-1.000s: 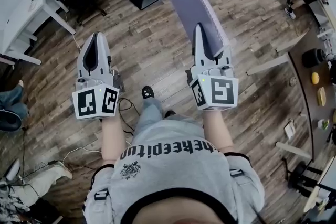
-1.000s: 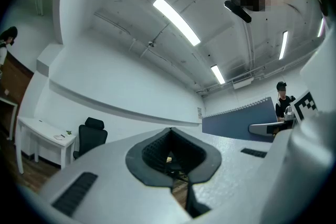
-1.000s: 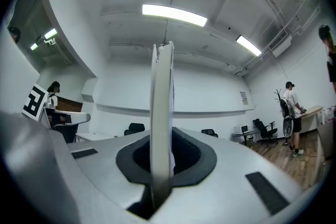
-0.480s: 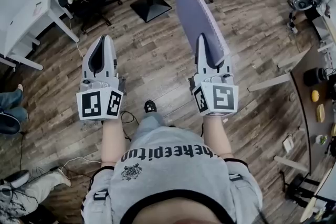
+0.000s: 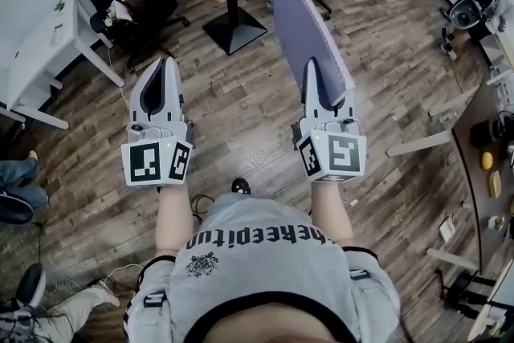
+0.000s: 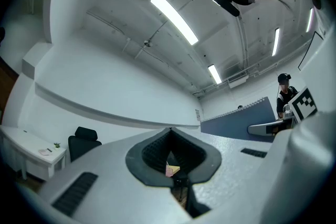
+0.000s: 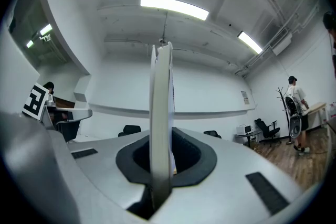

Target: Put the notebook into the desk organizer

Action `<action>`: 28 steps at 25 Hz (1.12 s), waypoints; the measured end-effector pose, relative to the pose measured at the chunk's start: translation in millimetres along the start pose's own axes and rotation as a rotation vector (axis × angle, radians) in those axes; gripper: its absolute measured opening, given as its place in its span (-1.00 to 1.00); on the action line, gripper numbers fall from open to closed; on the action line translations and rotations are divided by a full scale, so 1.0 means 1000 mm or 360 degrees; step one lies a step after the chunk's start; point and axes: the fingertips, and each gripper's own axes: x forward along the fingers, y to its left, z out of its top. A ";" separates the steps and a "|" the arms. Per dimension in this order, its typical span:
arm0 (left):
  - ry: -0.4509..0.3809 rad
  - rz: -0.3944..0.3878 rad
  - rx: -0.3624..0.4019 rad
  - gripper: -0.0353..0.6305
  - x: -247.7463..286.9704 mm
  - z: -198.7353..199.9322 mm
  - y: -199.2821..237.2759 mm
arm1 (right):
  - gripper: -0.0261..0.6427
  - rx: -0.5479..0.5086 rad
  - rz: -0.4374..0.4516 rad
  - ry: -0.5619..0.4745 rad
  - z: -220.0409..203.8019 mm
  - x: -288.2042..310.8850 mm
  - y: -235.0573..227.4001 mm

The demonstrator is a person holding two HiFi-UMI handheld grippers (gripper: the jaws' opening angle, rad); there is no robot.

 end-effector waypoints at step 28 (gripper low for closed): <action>-0.0039 0.0012 -0.0047 -0.88 0.176 -0.060 0.105 | -0.83 -0.0023 -0.0007 -0.0036 -0.041 0.208 -0.016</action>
